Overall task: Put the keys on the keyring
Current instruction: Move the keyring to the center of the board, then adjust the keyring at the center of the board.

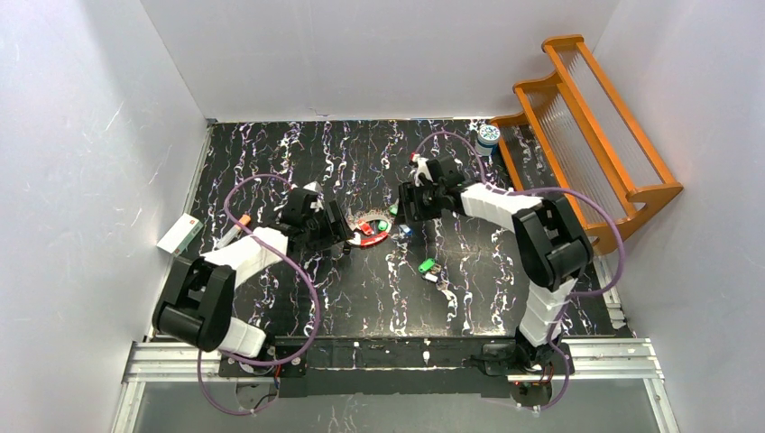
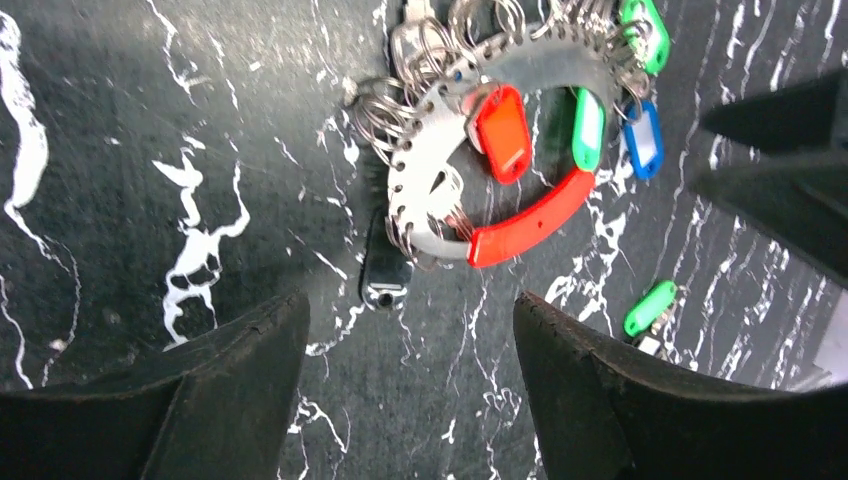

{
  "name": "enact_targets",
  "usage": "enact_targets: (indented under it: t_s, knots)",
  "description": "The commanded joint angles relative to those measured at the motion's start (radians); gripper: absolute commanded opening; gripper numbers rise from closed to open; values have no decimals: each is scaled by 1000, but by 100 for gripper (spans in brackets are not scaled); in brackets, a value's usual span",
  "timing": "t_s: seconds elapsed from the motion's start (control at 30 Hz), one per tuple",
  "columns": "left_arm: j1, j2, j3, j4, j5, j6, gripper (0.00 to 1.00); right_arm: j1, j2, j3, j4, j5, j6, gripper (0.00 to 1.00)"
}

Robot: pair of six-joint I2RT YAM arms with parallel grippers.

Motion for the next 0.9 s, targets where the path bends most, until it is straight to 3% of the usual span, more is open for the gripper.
enact_targets:
  t_s: [0.0,0.37,0.5,0.63,0.87]
  knots:
    - [0,-107,-57,78,57,-29,72,16,63,147,-64,76,-70,74]
    - [0,-183,-225,240,181,-142,65,20,288,455,-150,3,-131,74]
    - [0,-191,-277,315,237,-193,63,24,369,519,-175,-50,-147,69]
    - [0,-200,-336,375,247,-239,63,33,391,511,-190,-87,-147,65]
    - [0,-154,-383,442,207,-302,57,37,295,345,-133,-159,-115,65]
